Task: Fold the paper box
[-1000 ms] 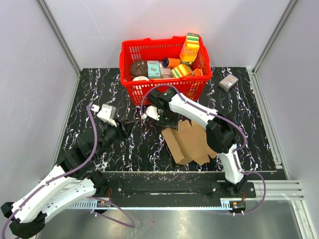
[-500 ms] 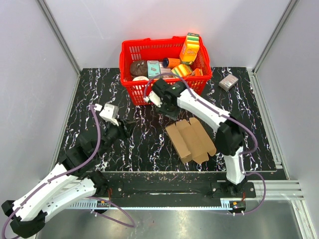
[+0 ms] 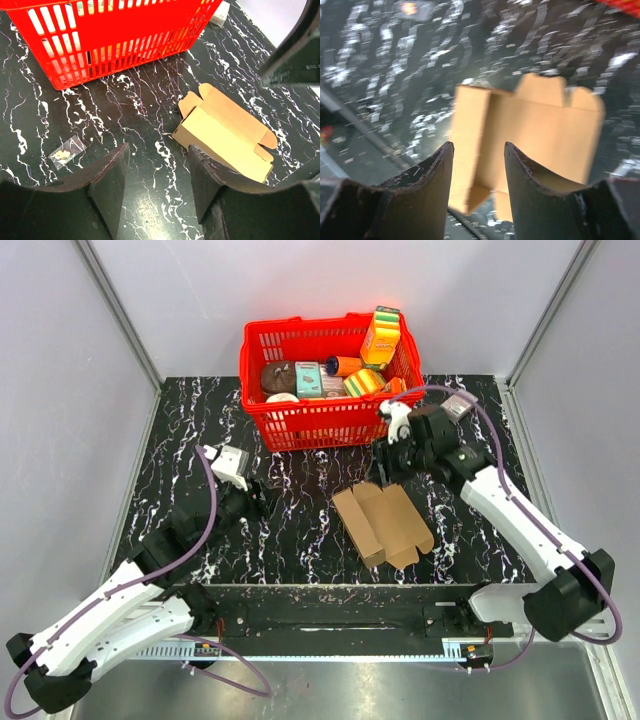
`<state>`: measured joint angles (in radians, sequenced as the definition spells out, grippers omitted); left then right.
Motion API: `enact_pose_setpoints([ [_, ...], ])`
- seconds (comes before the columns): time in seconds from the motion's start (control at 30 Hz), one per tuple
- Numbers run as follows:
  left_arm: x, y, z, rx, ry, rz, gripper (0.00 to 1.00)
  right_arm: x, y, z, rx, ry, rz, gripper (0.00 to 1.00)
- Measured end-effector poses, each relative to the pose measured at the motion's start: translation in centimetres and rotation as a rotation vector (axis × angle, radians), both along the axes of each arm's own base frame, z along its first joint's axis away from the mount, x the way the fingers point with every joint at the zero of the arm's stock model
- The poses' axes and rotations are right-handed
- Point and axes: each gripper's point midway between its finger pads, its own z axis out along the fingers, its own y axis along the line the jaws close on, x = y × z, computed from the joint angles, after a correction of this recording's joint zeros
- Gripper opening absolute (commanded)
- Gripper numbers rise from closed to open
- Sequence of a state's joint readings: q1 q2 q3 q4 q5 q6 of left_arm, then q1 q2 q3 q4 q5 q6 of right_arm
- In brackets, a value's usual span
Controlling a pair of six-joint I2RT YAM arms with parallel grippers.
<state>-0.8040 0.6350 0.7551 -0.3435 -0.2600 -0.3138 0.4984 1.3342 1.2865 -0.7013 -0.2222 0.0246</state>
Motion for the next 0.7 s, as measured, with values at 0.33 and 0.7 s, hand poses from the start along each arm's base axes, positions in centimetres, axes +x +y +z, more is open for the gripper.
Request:
enact_pose_setpoints([
  [0.33,0.1,-0.4,-0.2,0.008,0.011,-0.010,0.63,-6.1,3.9,-6.3,0.350,0.290,-0.018,0.59],
  [0.7,0.1,-0.6,-0.4,0.011,0.022,-0.017,0.63,-4.9,4.4,-6.6,0.390,0.266,-0.047,0.60],
])
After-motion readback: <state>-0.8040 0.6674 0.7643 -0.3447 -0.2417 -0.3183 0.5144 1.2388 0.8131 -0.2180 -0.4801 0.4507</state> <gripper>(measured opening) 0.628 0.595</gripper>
